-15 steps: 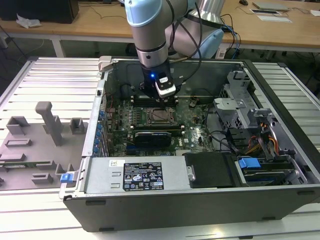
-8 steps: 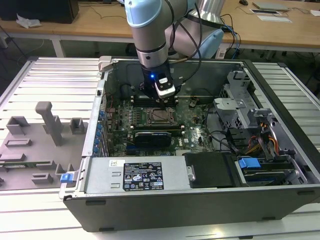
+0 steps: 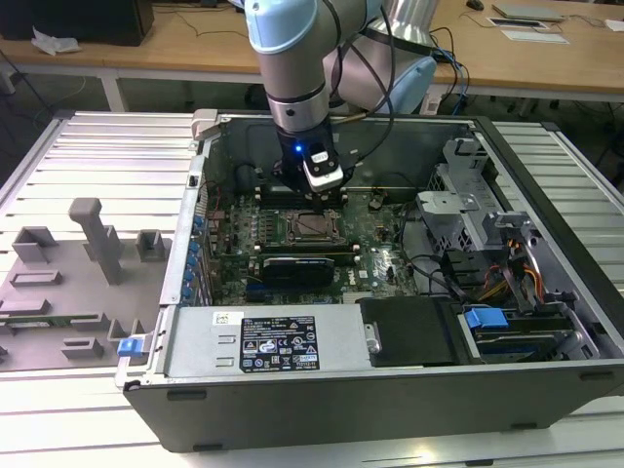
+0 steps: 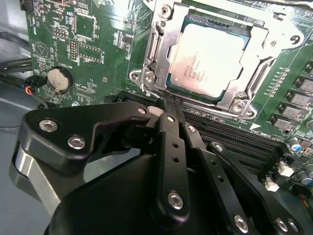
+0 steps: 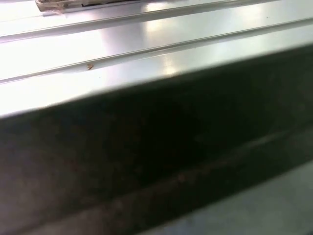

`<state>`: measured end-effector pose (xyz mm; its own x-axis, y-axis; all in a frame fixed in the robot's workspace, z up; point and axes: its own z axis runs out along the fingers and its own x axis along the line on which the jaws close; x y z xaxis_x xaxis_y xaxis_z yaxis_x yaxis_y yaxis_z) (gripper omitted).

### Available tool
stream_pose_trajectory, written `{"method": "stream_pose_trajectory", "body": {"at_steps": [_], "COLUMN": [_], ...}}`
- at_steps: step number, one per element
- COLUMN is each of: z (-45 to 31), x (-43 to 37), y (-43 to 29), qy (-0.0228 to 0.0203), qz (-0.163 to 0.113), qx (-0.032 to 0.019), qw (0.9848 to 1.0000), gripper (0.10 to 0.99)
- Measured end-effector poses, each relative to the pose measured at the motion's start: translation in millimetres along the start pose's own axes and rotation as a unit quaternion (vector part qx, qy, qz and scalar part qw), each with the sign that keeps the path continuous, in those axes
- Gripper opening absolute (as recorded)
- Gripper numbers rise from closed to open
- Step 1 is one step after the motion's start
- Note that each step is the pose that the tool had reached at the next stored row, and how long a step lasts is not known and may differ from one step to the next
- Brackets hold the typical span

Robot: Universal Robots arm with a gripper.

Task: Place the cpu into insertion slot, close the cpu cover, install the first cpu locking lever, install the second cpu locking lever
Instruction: 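Install the first cpu locking lever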

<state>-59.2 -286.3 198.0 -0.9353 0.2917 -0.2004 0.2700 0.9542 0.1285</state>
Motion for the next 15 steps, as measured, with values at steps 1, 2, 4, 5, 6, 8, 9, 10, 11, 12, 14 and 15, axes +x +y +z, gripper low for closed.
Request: {"method": "stream_pose_trajectory", "body": {"at_steps": [1,2,4,5,6,8,9,10,11,12,14,15], "z": [-0.9,-1.6,-3.0,-4.6,-5.8,-8.2,-10.9,-12.5,-13.9,-16.4,-18.9,-20.0], "x": [-0.2,-0.4,-0.7,-1.0,-1.3,-1.8,-2.3,-2.6,-2.9,-3.5,-4.0,-4.2], "y": [0.1,0.2,0.4,0.6,0.7,1.1,1.4,1.6,1.8,2.1,2.5,2.6], "qy": [0.0000,0.0000,0.0000,0.0001,0.0000,-0.0015,-0.0030,-0.0037,-0.0044,-0.0056,-0.0076,-0.0087], "qz": [0.000,0.000,0.000,0.000,0.000,-0.001,-0.003,-0.003,-0.004,-0.005,-0.006,-0.007], "qx": [0.0000,0.0000,0.0000,0.0000,0.0001,0.0053,0.0108,0.0134,0.0156,0.0196,0.0264,0.0302], "qw": [1.0000,1.0000,1.0000,1.0000,1.0000,1.0000,0.9999,0.9999,0.9999,0.9998,0.9996,0.9995], "gripper": [0.106,0.106,0.106,0.106,0.106,0.106,0.106,0.106,0.106,0.106,0.106,0.106]}}
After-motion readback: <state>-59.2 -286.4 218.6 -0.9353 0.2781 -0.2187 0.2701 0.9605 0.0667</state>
